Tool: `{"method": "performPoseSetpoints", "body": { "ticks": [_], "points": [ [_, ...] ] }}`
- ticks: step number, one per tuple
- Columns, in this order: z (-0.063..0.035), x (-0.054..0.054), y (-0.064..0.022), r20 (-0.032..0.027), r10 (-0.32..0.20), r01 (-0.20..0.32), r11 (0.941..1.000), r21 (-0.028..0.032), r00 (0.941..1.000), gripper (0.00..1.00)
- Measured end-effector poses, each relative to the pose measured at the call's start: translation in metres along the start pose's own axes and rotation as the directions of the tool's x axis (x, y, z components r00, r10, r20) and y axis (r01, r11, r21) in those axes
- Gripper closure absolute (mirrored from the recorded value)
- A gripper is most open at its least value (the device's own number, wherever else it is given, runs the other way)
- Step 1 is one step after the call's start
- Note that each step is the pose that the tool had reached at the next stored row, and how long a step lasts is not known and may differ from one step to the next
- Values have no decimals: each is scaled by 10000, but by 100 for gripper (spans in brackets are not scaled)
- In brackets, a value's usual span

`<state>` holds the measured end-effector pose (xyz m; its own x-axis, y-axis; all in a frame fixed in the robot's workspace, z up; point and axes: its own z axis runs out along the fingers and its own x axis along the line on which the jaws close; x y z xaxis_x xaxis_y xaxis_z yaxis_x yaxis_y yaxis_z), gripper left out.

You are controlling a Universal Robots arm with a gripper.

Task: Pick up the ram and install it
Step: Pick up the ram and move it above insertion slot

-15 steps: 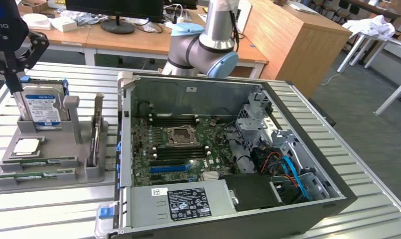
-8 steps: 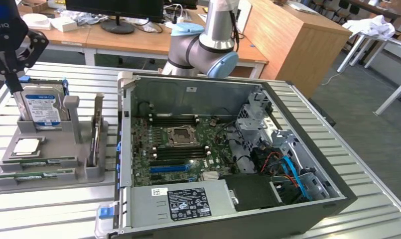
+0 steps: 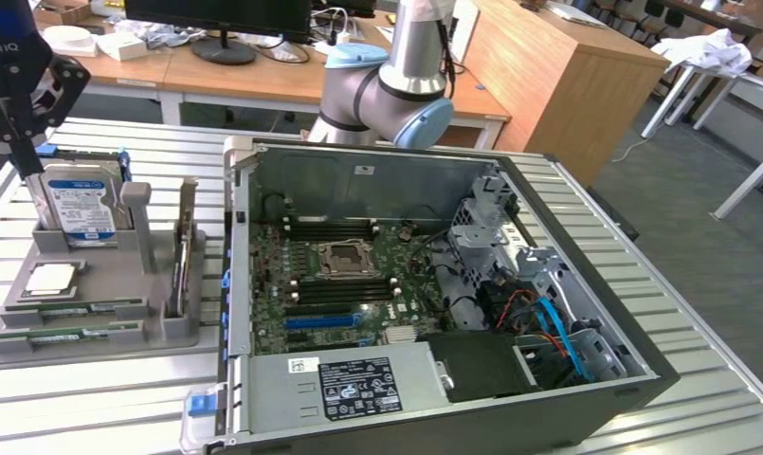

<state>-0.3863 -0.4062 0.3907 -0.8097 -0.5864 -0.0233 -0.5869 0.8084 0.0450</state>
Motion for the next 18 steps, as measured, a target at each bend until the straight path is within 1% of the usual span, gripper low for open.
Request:
{"method": "performPoseSetpoints", "body": {
  "ticks": [2,5,9,13,18],
  "points": [
    [0,0,0,-15,-315,315,9995,-7,9995,90],
    [0,0,0,-34,-761,761,9971,-18,9971,90],
    [1,0,0,-59,-1356,1356,9908,-35,9907,90],
    [1,0,0,-84,-1932,1931,9812,-53,9811,90],
    [2,0,0,-112,-2647,2646,9643,-77,9643,90]
  ]
}}
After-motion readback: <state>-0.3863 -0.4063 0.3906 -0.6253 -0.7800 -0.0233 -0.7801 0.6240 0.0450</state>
